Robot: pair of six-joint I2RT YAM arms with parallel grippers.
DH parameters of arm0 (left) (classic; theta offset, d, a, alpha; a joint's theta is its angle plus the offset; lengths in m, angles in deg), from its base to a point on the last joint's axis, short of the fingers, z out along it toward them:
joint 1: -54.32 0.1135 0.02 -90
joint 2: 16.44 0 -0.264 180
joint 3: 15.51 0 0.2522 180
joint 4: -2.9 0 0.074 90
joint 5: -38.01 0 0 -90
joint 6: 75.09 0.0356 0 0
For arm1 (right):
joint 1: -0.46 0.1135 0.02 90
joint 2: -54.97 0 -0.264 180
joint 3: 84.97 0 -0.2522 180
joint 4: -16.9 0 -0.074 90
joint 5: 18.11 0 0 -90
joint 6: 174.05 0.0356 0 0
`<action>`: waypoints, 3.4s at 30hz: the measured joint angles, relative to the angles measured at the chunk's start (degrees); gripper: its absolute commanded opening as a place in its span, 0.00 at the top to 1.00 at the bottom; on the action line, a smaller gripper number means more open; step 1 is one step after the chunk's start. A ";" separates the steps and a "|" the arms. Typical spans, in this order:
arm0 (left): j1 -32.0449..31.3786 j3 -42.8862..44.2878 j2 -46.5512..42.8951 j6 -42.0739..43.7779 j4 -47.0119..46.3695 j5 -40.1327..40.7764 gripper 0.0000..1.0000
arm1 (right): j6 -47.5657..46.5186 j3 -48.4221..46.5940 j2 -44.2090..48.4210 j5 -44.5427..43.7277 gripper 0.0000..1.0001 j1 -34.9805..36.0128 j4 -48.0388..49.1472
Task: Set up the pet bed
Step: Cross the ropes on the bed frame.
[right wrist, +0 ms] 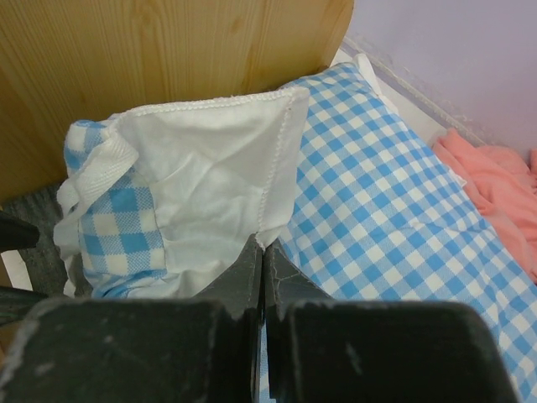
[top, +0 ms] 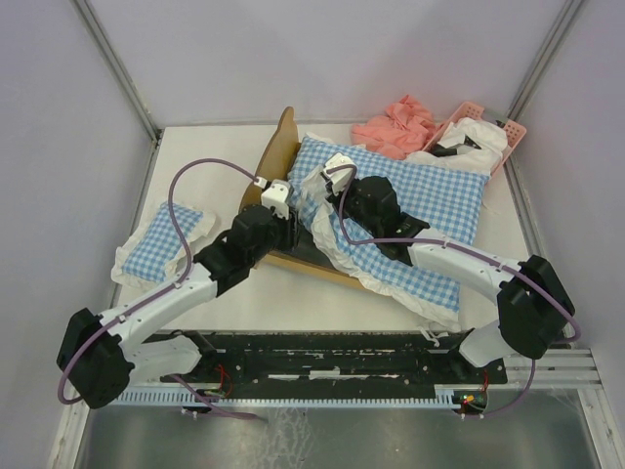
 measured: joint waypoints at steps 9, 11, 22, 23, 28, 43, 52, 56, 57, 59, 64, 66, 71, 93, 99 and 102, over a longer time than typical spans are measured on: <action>0.00 0.00 5.68 2.56 -5.49 1.46 0.97 | 1.36 0.59 0.07 1.33 0.98 -0.50 0.81; 0.00 0.00 5.60 2.64 -5.29 1.42 0.97 | 1.42 0.61 0.09 1.49 0.98 -0.52 1.01; 0.00 1.20 -6.47 0.26 9.53 1.05 0.97 | 2.84 0.68 0.11 4.79 0.98 -0.90 1.62; 0.00 1.33 -7.13 0.02 10.69 1.03 0.97 | 2.89 0.68 0.11 5.22 0.98 -0.90 1.62; 0.00 1.57 -10.64 -1.75 18.43 0.94 0.97 | 3.10 0.68 0.11 8.52 0.98 -0.90 1.57; 0.00 4.57 -19.26 -4.63 29.14 -0.48 0.97 | 7.78 0.15 1.86 19.69 0.98 -0.92 0.22; 0.00 -1.73 -15.34 5.79 10.51 0.66 0.97 | 2.71 -2.99 -0.20 12.50 0.98 -2.14 -1.81; 0.00 -2.01 -7.39 8.98 5.01 2.23 0.97 | 2.01 -2.97 -0.83 11.74 0.98 -2.71 -2.43; 0.00 -2.25 -5.75 9.31 4.24 2.56 0.97 | 1.90 -2.95 -0.83 11.76 0.98 -2.75 -2.36; 0.00 -2.73 -3.67 9.60 3.37 2.93 0.97 | 1.88 -2.73 -0.81 11.85 0.98 -2.73 -1.92; 0.00 -5.75 -2.73 9.66 0.83 4.39 0.97 | 1.90 -1.09 -0.57 12.46 0.98 -2.73 -1.42; 0.00 -5.90 -2.56 9.60 1.16 4.72 0.97 | 1.90 -0.68 -0.57 12.79 0.98 -2.73 -1.42; 0.00 -6.05 -2.47 8.55 2.86 6.10 0.97 | 2.03 -0.52 -0.57 13.64 0.98 -2.73 -1.05; 0.00 -8.92 -7.48 -2.38 6.01 10.03 0.68 | 4.00 -1.09 -2.64 21.44 0.98 -2.75 -2.16; 0.00 -9.01 -11.56 -3.17 4.33 5.38 0.68 | 4.55 -1.42 -3.06 21.79 0.98 -2.73 -2.62; 0.00 -10.10 -12.00 -4.92 0.31 2.54 0.68 | 4.68 -1.75 -3.15 21.90 0.98 -2.73 -2.73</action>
